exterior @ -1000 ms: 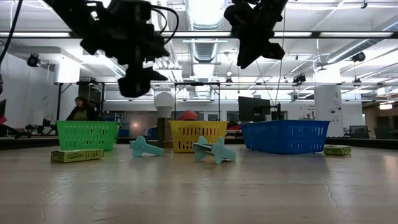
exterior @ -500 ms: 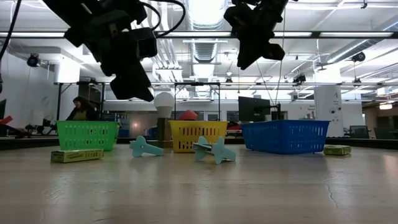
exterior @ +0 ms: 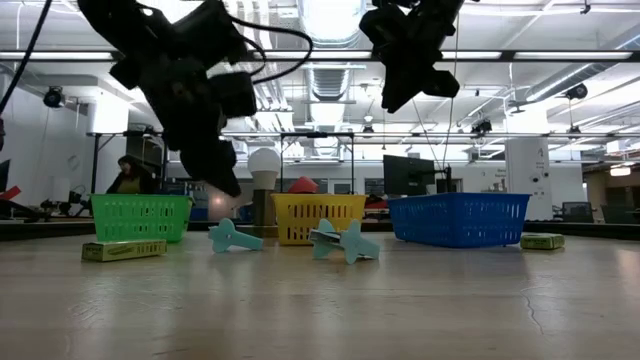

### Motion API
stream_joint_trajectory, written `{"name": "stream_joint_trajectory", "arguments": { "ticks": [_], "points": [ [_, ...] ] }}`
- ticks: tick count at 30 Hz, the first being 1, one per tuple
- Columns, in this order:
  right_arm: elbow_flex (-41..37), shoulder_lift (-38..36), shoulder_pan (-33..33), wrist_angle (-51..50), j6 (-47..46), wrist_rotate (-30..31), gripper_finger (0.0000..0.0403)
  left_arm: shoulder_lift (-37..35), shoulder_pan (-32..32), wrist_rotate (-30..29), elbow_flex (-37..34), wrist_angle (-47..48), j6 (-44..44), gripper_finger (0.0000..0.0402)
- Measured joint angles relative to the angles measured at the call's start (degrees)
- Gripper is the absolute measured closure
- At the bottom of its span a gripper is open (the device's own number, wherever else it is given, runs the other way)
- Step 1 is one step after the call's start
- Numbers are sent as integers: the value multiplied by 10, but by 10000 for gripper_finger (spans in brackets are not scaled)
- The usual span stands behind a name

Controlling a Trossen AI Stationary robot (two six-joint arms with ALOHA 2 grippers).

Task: Pick and place Stapler, Stapler remover, tape
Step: Put the top light blue staple remover into the blue basket

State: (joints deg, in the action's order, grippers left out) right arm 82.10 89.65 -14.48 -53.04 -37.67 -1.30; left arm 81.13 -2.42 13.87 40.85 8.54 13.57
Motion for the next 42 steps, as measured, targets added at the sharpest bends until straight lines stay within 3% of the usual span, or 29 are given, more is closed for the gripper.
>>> {"name": "stream_joint_trajectory", "arguments": {
  "ticks": [6, 12, 22, 29, 42],
  "points": [
    [-8, 0, 8, 0, -14, 0, 346, 38, 0, 5, 2, 1, -14, 264],
    [-13, 0, 12, 1, -18, -1, 346, 51, 0, -26, 2, 5, -26, 264],
    [-20, 0, 12, 0, -22, -1, 346, 20, 0, -42, 18, 25, -4, 264],
    [-21, 0, 12, 3, -20, 0, 346, 13, -3, -113, 20, 60, -33, 264],
    [-24, 0, 12, 14, -11, 0, 346, 70, -4, -109, 11, 38, -55, 264]
  ]
}}
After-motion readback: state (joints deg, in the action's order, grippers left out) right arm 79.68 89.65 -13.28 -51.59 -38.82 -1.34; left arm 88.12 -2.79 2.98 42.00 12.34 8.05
